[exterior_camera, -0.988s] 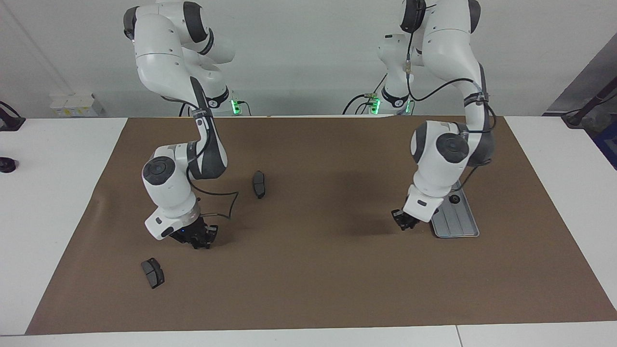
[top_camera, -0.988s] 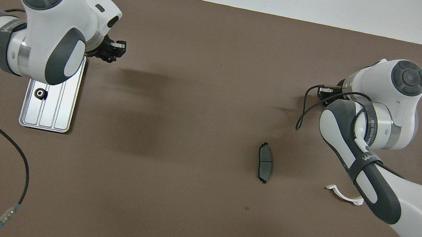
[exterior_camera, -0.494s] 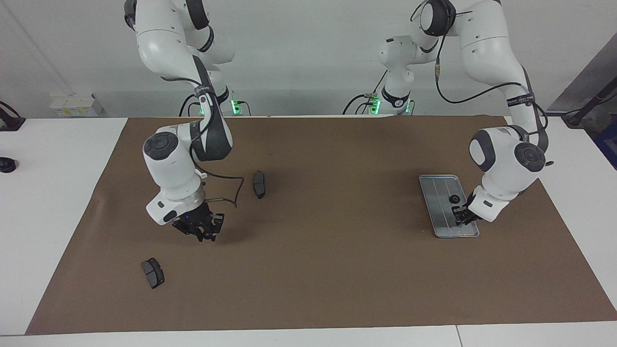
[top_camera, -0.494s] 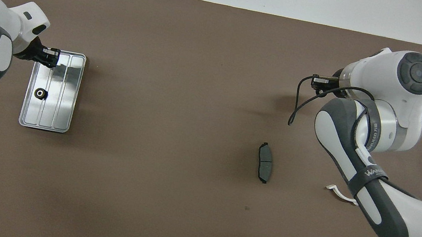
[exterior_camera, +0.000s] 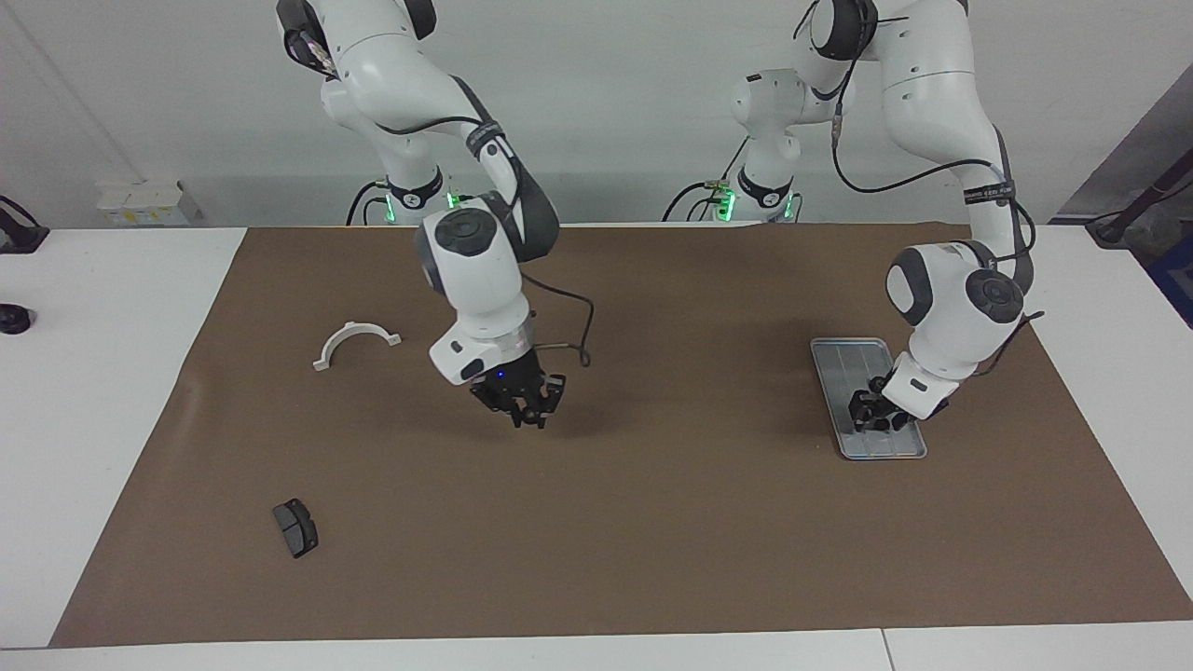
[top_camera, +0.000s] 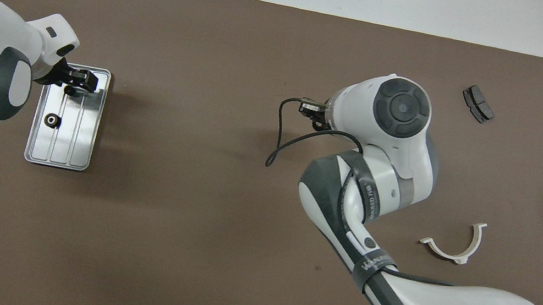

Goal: Pick bearing gear from pile to tray

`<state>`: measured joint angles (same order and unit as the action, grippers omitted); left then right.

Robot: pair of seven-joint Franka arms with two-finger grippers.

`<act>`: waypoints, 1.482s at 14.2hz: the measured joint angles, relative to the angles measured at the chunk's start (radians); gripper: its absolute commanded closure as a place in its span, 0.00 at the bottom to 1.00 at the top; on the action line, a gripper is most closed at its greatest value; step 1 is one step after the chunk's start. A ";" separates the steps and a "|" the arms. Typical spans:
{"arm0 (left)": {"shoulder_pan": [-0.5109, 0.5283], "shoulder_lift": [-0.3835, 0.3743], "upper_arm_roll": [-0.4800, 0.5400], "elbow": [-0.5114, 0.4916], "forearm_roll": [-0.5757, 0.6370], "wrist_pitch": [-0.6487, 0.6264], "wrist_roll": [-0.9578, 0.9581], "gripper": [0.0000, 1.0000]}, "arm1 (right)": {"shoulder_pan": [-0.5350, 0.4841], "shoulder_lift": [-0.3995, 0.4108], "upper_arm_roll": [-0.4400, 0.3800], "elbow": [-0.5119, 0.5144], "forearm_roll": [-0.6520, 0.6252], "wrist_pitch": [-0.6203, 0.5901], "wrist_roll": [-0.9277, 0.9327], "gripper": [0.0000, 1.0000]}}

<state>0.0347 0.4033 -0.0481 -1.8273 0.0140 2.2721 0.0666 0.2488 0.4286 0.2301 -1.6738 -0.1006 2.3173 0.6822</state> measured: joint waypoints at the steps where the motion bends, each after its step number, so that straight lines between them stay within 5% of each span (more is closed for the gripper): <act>1: -0.013 -0.001 -0.001 0.021 -0.001 -0.016 -0.003 0.00 | 0.037 0.002 0.000 0.002 -0.025 0.000 0.057 1.00; 9: -0.149 0.005 -0.003 0.177 -0.050 -0.124 -0.199 0.00 | 0.244 0.123 -0.002 0.056 -0.120 0.009 0.284 1.00; 10: -0.158 0.006 -0.003 0.182 -0.053 -0.124 -0.221 0.00 | 0.253 0.138 -0.002 0.057 -0.131 0.027 0.293 0.88; 12: -0.194 0.006 -0.004 0.187 -0.053 -0.123 -0.285 0.00 | 0.257 0.155 -0.003 0.057 -0.140 0.039 0.297 0.00; 17: -0.296 0.010 -0.004 0.188 -0.053 -0.088 -0.422 0.00 | 0.241 0.146 -0.011 0.066 -0.142 0.038 0.297 0.00; 21: -0.367 0.022 -0.004 0.187 -0.053 -0.053 -0.507 0.00 | 0.120 0.014 -0.015 -0.003 -0.144 0.016 0.238 0.00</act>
<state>-0.3319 0.4256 -0.0518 -1.6403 -0.0391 2.2189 -0.4409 0.3693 0.4427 0.2155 -1.6768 -0.2445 2.3331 0.9203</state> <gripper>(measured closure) 0.000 0.000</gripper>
